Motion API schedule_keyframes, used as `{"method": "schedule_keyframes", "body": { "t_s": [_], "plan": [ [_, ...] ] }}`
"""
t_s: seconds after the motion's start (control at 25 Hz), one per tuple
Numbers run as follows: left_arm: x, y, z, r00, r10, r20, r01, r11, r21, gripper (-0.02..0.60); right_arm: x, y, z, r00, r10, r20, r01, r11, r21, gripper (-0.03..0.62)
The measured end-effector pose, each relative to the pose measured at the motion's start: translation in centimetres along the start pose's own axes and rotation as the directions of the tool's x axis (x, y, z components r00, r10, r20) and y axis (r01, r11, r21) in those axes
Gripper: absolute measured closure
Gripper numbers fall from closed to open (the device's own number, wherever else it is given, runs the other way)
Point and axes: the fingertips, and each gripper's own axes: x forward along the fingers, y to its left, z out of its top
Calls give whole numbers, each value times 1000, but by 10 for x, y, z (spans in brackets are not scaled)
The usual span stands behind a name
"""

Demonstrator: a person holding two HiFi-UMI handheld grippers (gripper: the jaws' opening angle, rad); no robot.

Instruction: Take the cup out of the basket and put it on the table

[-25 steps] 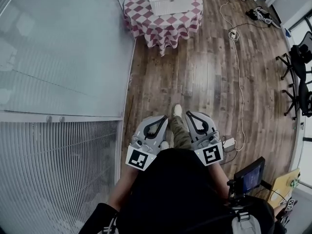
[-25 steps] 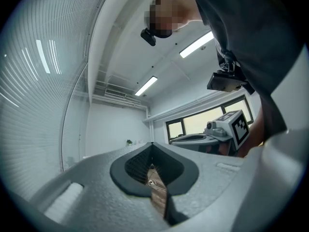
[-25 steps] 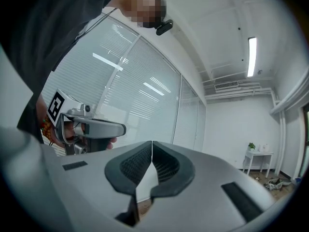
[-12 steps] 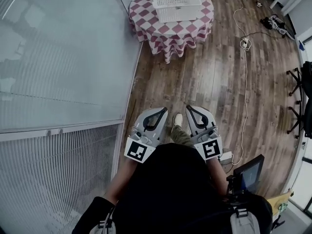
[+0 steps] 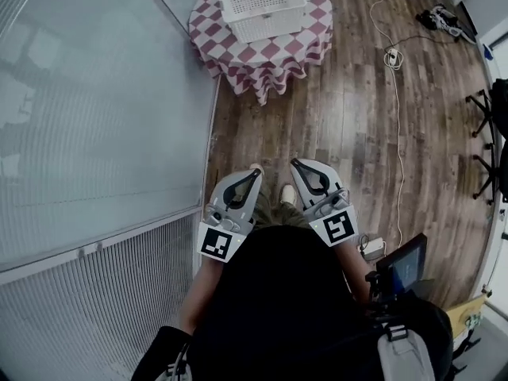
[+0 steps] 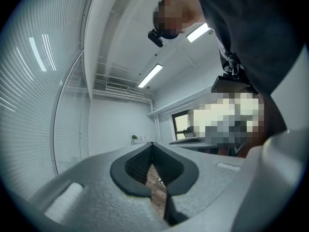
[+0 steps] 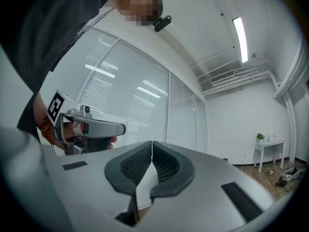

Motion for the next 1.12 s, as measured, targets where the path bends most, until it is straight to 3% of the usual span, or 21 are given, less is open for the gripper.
{"method": "schedule_keyframes", "body": {
  "t_s": [0.12, 0.4, 0.84, 1.12],
  "plan": [
    [13, 17, 2, 999, 35, 38, -35, 999, -9, 577, 18, -7, -11, 999, 36, -9, -36, 999, 8, 582],
    [65, 52, -6, 992, -11, 129, 15, 999, -36, 577, 50, -45, -45, 995, 11, -103, -9, 1000, 19, 582],
    [155, 141, -20, 988, -84, 132, 92, 994, -53, 576, 138, -119, -80, 985, -22, -171, 20, 1000, -14, 582],
    [208, 225, -35, 991, -75, 113, 92, 984, -151, 577, 216, -165, -93, 975, -7, -222, 4, 1000, -14, 582]
  ]
}}
